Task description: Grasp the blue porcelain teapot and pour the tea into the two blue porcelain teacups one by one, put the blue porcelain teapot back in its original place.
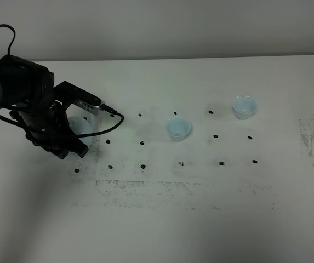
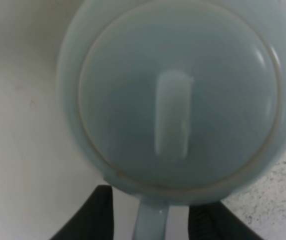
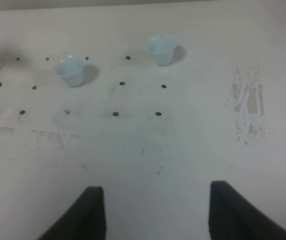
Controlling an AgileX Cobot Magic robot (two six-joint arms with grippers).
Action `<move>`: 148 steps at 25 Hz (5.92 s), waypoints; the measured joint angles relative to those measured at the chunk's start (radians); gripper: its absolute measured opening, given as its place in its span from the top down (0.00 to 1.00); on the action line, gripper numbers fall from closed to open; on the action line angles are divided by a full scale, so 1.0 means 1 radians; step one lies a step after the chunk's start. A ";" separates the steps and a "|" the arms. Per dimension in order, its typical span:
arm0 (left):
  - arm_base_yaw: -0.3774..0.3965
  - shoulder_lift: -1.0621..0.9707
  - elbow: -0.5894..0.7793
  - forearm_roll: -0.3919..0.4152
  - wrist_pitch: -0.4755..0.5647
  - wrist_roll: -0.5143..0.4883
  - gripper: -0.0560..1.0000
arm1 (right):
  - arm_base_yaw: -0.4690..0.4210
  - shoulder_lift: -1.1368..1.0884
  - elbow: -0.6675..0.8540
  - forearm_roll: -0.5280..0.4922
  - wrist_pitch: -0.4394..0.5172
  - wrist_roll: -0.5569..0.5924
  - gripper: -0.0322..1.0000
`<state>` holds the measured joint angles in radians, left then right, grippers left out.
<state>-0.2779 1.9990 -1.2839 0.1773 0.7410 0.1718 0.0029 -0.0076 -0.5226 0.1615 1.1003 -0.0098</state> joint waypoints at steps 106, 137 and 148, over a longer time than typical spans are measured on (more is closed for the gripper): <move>-0.058 0.020 -0.460 -0.098 0.161 0.722 0.87 | 0.000 0.000 0.000 0.000 0.000 -0.001 0.50; -0.226 0.479 -1.028 -0.152 0.034 1.027 0.87 | 0.000 0.000 0.000 0.000 -0.001 -0.001 0.50; -0.244 0.507 -1.028 -0.171 -0.091 1.051 0.87 | 0.000 0.000 0.000 0.000 -0.001 -0.001 0.50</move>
<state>-0.5216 2.5065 -2.3117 0.0063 0.6496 1.2231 0.0029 -0.0076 -0.5226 0.1615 1.0994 -0.0104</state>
